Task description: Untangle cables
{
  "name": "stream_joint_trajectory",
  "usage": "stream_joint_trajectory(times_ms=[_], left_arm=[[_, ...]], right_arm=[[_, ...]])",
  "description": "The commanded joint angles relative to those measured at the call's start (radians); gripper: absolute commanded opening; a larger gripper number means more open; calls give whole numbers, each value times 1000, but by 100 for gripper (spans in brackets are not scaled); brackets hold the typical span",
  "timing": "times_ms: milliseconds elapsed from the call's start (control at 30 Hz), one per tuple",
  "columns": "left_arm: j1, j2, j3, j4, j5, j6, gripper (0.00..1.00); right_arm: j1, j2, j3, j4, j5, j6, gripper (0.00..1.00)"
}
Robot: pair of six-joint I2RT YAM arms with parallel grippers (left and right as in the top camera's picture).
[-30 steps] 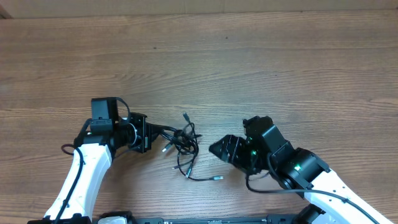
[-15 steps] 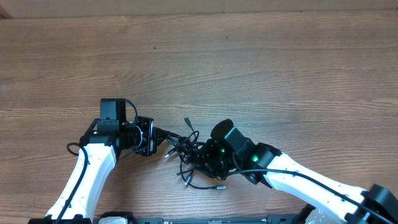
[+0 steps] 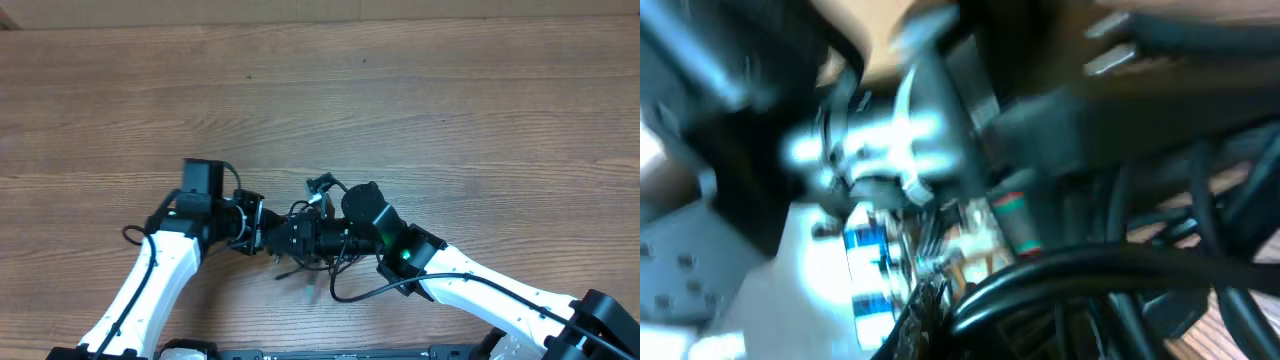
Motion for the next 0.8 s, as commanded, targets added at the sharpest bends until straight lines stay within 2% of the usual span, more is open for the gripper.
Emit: stream_joint_trajectory(times_ms=[0, 133, 233, 300, 400, 500, 600, 700, 767], left_arm=[[-28, -14, 15, 48, -163, -118, 11], [45, -14, 15, 105, -328, -134, 9], [132, -14, 15, 104, -358, -134, 9], [195, -14, 15, 103, -327, -130, 9], [276, -14, 15, 105, -207, -91, 10], [328, -14, 15, 106, -58, 35, 4], [336, -14, 15, 106, 119, 238, 4], [324, -14, 15, 89, 211, 393, 4], [313, -14, 15, 55, 184, 420, 5]], right_arm=[[18, -4, 9, -8, -220, -229, 4], [17, -4, 9, -92, -388, -381, 4], [16, -4, 9, -197, -451, -485, 4], [14, -4, 9, -296, -410, -541, 4], [3, -4, 9, -496, -190, -565, 4], [-24, -4, 9, -678, 66, -504, 4], [-69, -4, 9, -789, 245, -398, 4], [-130, -4, 9, -803, 227, -376, 4], [-165, -5, 10, -781, 148, -378, 13]])
